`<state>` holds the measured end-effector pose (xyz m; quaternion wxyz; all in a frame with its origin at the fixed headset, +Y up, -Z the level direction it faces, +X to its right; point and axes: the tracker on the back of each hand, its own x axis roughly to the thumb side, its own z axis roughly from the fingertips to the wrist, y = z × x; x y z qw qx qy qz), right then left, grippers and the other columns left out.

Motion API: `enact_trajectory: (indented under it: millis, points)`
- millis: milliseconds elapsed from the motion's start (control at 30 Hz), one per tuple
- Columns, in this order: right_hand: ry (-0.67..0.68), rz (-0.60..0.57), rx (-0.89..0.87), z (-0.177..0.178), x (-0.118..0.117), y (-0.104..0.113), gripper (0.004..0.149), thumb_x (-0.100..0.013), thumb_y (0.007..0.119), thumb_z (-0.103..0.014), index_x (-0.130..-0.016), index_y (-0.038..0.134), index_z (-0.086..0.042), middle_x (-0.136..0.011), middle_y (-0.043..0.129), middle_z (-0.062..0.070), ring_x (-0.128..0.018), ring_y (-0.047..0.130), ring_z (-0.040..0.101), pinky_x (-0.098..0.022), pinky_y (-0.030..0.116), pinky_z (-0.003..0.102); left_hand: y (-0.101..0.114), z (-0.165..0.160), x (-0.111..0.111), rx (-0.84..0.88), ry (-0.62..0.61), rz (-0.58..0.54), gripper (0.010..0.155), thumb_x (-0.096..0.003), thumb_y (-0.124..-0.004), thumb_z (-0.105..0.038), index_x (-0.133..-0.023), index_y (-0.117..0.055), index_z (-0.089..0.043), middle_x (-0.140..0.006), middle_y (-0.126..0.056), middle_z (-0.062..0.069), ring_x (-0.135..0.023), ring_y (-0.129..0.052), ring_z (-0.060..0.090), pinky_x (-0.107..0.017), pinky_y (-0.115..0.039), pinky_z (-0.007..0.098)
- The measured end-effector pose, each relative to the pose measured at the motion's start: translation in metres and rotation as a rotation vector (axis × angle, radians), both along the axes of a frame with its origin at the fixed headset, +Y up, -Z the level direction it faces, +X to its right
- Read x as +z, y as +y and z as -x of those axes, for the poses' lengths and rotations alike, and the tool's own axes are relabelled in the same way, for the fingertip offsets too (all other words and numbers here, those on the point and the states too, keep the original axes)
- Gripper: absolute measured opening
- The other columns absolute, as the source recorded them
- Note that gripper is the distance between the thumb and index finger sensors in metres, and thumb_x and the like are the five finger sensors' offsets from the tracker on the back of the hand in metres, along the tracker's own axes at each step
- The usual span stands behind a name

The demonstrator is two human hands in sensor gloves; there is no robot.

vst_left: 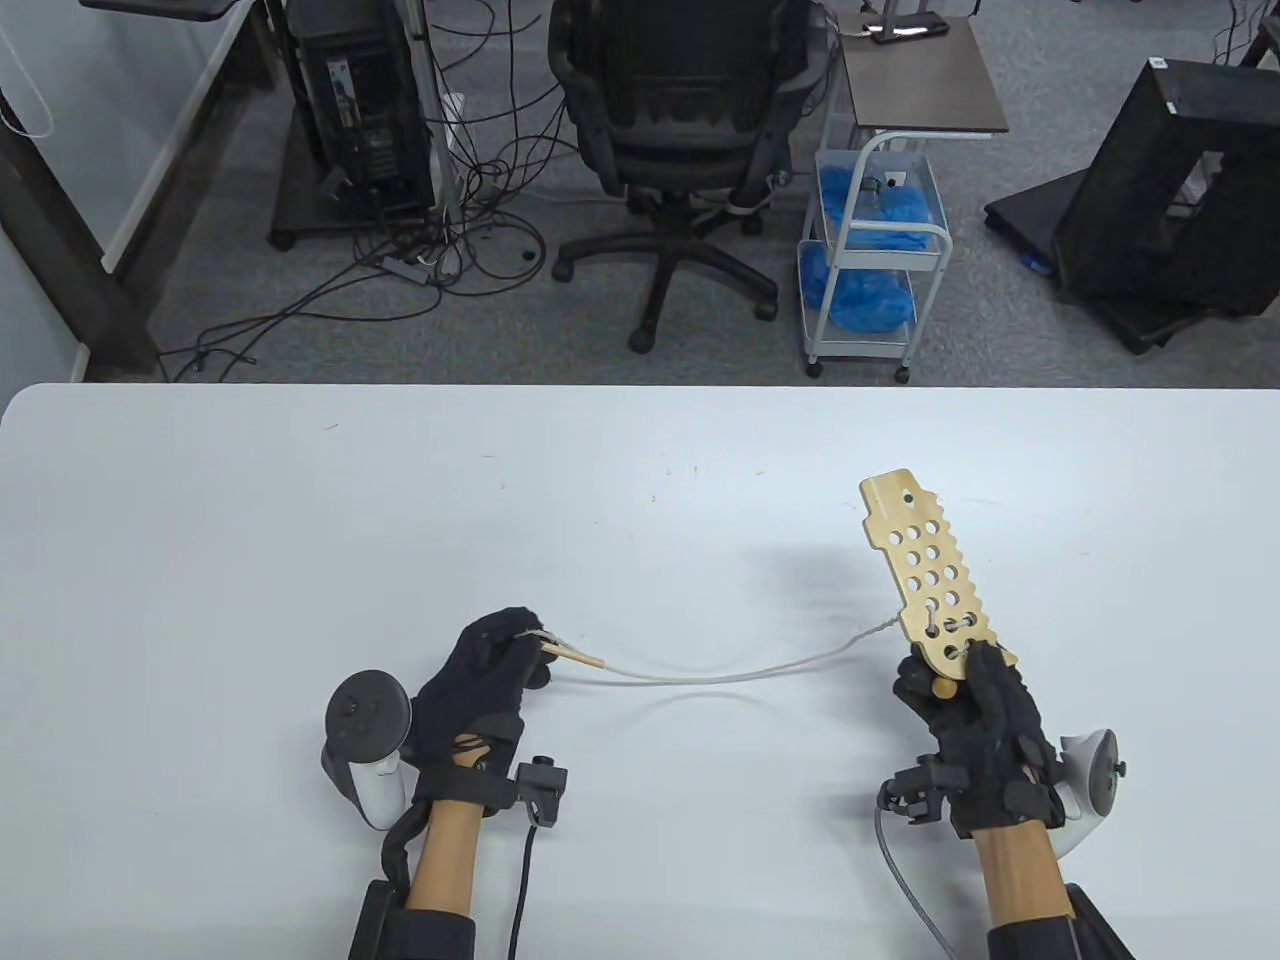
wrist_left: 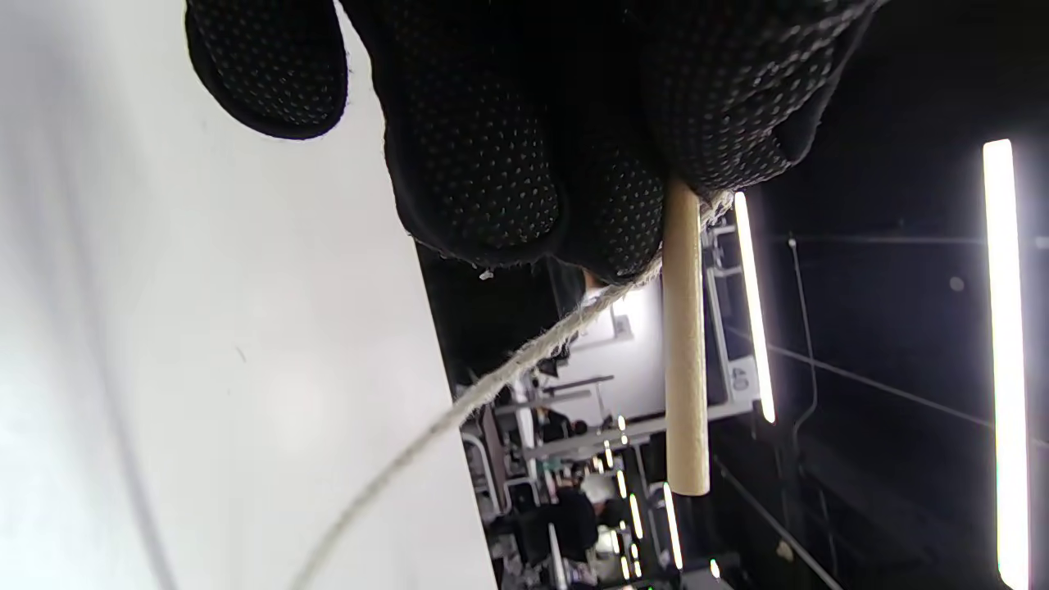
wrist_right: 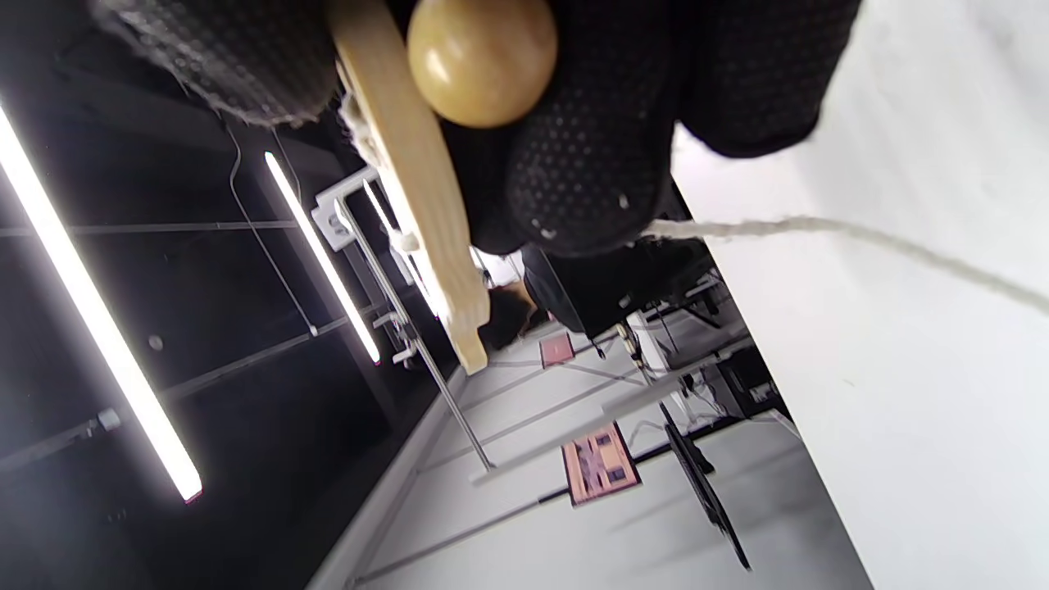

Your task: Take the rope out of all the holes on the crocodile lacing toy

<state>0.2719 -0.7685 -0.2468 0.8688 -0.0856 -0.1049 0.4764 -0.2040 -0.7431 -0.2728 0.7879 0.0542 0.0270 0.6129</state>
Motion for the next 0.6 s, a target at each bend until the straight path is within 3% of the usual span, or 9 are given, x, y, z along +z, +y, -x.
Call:
enact_trajectory:
  millis: [300,600]
  points:
    - [0.213,-0.092,0.159,0.041,-0.002,0.007,0.050,-0.045,0.082,-0.034,-0.084,0.074,-0.004,-0.069,0.095,0.018,-0.051,0.098,0.034,-0.045,0.077,0.059,0.004,-0.050,0.004,-0.074,-0.196,-0.011,0.041,-0.0457,-0.085,-0.041,-0.086,-0.087,-0.037,-0.067,-0.106,-0.006,-0.056,-0.103,0.014,-0.063,-0.076,0.057]
    - [0.365,-0.171,0.222,0.069,0.000,0.011,0.049,-0.044,0.082,-0.034,-0.083,0.076,-0.004,-0.067,0.096,0.018,-0.049,0.099,0.034,-0.044,0.077,0.059,0.005,-0.077,0.009,0.022,-0.343,-0.010,0.042,-0.0479,-0.084,-0.034,-0.090,-0.085,-0.037,-0.077,-0.105,-0.006,-0.064,-0.102,0.015,-0.065,-0.075,0.058]
